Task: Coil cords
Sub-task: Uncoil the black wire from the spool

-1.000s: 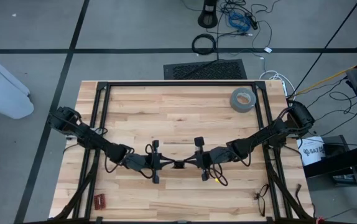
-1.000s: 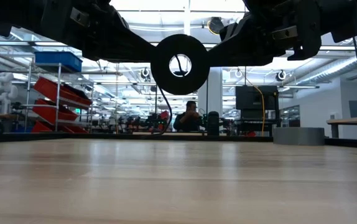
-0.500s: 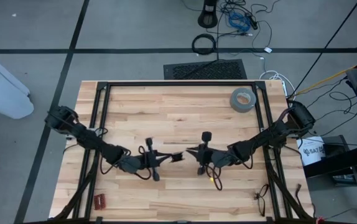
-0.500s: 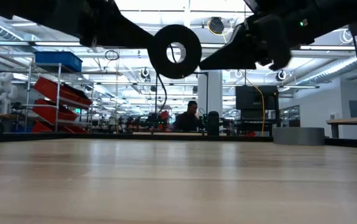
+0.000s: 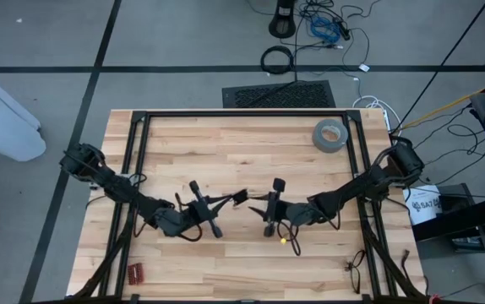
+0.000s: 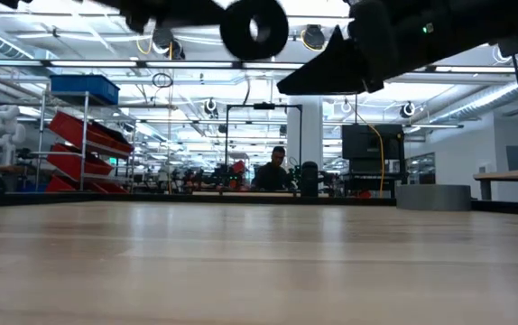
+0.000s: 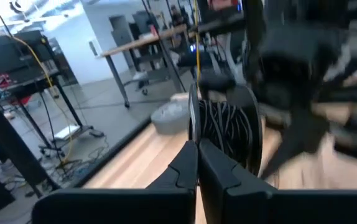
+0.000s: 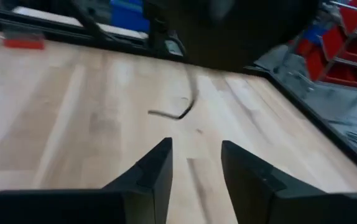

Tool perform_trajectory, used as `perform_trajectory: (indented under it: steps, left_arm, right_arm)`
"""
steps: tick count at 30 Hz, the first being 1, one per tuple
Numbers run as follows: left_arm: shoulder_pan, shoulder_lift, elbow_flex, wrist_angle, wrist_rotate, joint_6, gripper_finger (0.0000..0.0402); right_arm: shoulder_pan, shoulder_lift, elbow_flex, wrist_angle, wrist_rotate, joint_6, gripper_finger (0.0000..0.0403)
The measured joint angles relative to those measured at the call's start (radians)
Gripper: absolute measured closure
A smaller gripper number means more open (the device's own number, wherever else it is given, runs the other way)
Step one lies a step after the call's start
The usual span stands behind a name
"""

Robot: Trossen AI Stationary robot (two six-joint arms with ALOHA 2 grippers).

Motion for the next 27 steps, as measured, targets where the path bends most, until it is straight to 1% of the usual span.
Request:
perform_trajectory:
  steps: [2, 8, 10, 14, 21, 27]
  left_arm:
    - [0.000, 0.000, 0.014, -0.002, 0.000, 0.004, 0.0398]
    - [0.000, 0.000, 0.023, -0.007, 0.000, 0.003, 0.0399]
    - [0.000, 0.000, 0.023, -0.006, 0.000, 0.002, 0.0399]
    - [-0.005, 0.000, 0.022, -0.006, 0.001, -0.002, 0.0400]
    - [-0.008, 0.000, 0.022, 0.014, 0.013, -0.004, 0.0400]
    - [-0.013, 0.000, 0.022, 0.017, 0.018, -0.005, 0.0400]
  right_arm:
    - [-0.001, 0.036, 0.000, 0.058, -0.003, -0.016, 0.0276]
    - [-0.001, 0.148, 0.000, 0.362, -0.003, -0.061, 0.0275]
    - [-0.001, 0.168, 0.000, 0.424, -0.003, -0.060, 0.0275]
    - [-0.001, 0.185, 0.000, 0.442, -0.004, -0.051, 0.0275]
    - [-0.001, 0.203, 0.000, 0.451, -0.035, 0.025, 0.0275]
    - [-0.001, 0.205, 0.000, 0.466, -0.034, 0.029, 0.0278]
